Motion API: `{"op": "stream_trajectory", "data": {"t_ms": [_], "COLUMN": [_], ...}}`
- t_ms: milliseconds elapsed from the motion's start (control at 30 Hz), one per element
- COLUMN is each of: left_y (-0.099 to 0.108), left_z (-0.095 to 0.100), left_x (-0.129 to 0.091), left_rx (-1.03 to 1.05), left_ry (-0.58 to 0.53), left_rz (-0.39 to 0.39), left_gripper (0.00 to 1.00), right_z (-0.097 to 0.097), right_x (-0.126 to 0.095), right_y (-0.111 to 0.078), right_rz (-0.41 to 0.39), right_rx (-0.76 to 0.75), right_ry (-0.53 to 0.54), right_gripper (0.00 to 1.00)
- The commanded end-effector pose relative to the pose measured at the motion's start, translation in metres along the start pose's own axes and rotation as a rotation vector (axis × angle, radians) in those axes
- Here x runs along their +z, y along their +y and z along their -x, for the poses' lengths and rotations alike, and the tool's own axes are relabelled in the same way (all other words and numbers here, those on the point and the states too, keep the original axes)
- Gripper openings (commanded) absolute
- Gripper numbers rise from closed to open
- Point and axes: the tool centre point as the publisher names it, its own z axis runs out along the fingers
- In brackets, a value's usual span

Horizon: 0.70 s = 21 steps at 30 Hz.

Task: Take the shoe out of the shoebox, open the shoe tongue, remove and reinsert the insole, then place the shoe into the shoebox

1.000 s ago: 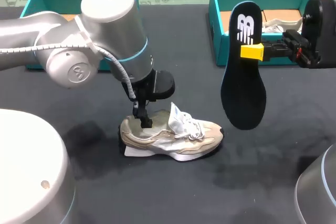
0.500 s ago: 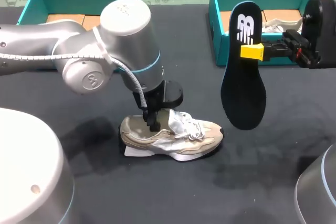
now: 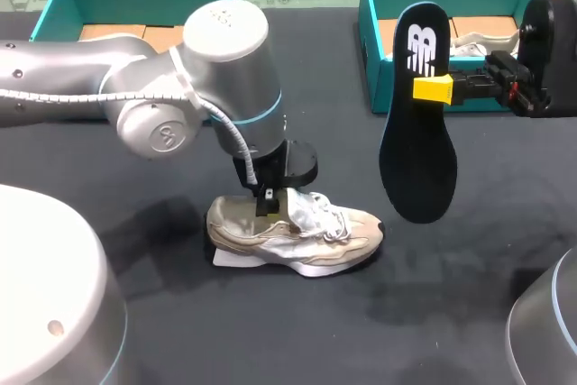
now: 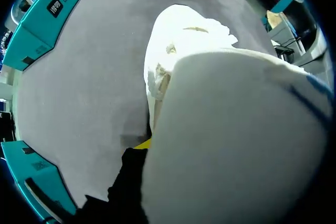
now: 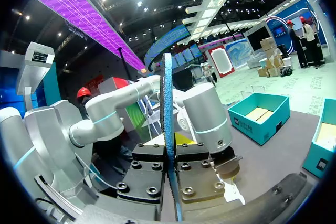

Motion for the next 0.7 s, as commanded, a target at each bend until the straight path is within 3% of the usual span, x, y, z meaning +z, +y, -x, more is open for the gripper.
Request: {"op": "stream_trajectory", "data": {"t_ms": [33, 200, 500, 600, 700], "left_y": [0.004, 0.001, -0.011, -0.015, -0.022], "left_z": [-0.001, -0.004, -0.008, -0.01, -0.017], "left_x": [-0.007, -0.02, -0.049, -0.063, -0.077], "left_rx": [0.016, 0.08, 0.268, 0.408, 0.677], "left_ry": [0.022, 0.064, 0.075, 0.08, 0.086], "left_rz": [-0.025, -0.073, -0.05, -0.035, 0.001], "left_gripper": [0.0, 0.0, 0.0, 0.0, 0.0], "right_z": [0.0, 0.0, 0.0, 0.0, 0.0], "right_x": [0.001, 0.001, 0.001, 0.001, 0.001], "right_y": [-0.001, -0.001, -0.001, -0.001, -0.001], "right_rz": [-0.001, -0.001, -0.001, -0.001, -0.001], "right_rx": [0.001, 0.001, 0.001, 0.001, 0.001], "right_ry": [-0.002, -0.002, -0.002, -0.002, -0.002], "right_gripper": [0.0, 0.0, 0.0, 0.0, 0.0]}}
